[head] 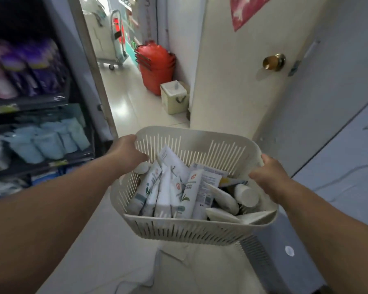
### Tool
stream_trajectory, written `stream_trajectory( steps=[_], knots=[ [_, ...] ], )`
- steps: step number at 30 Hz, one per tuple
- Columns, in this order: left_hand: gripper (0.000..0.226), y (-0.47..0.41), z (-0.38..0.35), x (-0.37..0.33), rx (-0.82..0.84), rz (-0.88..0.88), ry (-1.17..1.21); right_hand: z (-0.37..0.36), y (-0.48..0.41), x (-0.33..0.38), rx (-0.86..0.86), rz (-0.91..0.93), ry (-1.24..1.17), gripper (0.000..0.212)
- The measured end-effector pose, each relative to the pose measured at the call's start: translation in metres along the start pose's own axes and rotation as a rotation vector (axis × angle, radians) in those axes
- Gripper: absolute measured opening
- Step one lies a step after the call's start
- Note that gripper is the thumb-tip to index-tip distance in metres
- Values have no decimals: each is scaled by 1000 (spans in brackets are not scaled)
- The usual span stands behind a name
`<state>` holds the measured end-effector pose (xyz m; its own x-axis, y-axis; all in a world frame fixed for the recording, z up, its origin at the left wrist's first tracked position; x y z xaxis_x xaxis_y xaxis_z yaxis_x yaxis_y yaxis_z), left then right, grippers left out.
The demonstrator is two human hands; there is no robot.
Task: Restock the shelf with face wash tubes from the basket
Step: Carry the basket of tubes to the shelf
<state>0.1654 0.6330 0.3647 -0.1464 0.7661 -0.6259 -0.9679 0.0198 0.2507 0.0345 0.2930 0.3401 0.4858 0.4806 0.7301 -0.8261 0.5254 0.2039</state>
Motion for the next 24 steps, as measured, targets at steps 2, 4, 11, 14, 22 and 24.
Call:
stream_trajectory(
  steps=[2,4,11,14,22,24],
  knots=[
    [55,-7,33,30,-35,37,9,-33,-4,33,36,36,-6,52],
    [58,-15,66,61,-60,77,39,-67,-5,67,66,71,10,48],
    [49,-39,185,183,-137,237,149,-203,0,199,253,182,-4,34],
    [39,-46,236,232,-180,284,174,-262,8,251,313,229,-28,31],
    [48,-54,351,354,-313,414,240,-406,26,368,432,302,-25,29],
    [47,-52,372,380,-358,448,272,-439,29,395,465,339,-17,44]
  ],
)
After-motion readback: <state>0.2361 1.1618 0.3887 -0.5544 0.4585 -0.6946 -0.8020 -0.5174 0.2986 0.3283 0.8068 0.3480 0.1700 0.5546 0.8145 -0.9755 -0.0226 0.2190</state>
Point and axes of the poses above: each hand's wrist, its own y-axis away from the middle knuckle, its own z-axis out of the back of the hand, x = y × z, the point moved 8 cm from there along -y, towards the middle knuckle, and after that the axes turned 6 degrees about z, right-handed, at the moved point
